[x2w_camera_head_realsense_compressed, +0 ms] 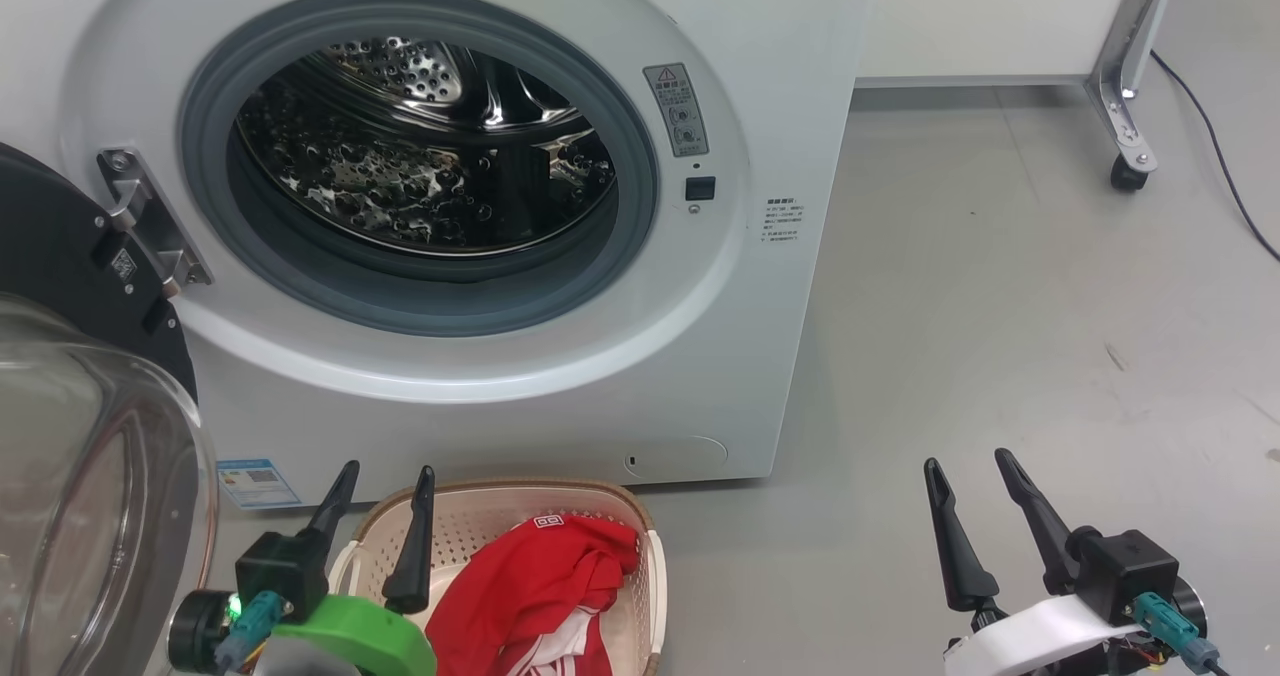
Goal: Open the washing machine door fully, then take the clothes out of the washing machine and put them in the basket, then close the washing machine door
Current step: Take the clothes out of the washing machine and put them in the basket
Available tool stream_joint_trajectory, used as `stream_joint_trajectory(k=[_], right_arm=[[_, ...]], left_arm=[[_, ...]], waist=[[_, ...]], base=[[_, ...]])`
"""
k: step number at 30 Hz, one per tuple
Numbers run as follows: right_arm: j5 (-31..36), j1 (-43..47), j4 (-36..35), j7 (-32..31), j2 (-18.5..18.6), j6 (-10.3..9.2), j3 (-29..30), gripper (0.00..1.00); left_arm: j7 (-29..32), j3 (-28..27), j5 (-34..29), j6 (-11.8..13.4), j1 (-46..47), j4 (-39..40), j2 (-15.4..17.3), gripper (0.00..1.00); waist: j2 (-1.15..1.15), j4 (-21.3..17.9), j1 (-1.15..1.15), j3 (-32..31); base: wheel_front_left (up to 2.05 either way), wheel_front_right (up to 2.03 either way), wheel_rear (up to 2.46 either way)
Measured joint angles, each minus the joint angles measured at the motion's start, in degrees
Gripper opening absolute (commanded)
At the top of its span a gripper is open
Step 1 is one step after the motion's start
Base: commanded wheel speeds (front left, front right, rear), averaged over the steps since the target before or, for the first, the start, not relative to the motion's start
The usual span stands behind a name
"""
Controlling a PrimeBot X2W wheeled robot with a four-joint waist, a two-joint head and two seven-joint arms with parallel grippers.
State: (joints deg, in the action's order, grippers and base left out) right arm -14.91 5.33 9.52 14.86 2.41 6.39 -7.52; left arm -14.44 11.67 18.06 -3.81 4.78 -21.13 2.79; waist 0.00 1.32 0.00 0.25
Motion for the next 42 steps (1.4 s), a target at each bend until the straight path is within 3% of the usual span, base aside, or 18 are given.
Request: stream_joint_trajectory(k=[42], right_arm=[[-0.18, 1.18, -1.31, 0.0, -0.1, -1.08, -0.8, 1.0]], left_arm=[[5.37, 1.02, -2.41, 4.33, -9.81, 16.42, 2.05, 1.0]], waist=[[0.0, -0.29, 0.0, -1.47]], base=[[0.0, 0.0, 0.0]])
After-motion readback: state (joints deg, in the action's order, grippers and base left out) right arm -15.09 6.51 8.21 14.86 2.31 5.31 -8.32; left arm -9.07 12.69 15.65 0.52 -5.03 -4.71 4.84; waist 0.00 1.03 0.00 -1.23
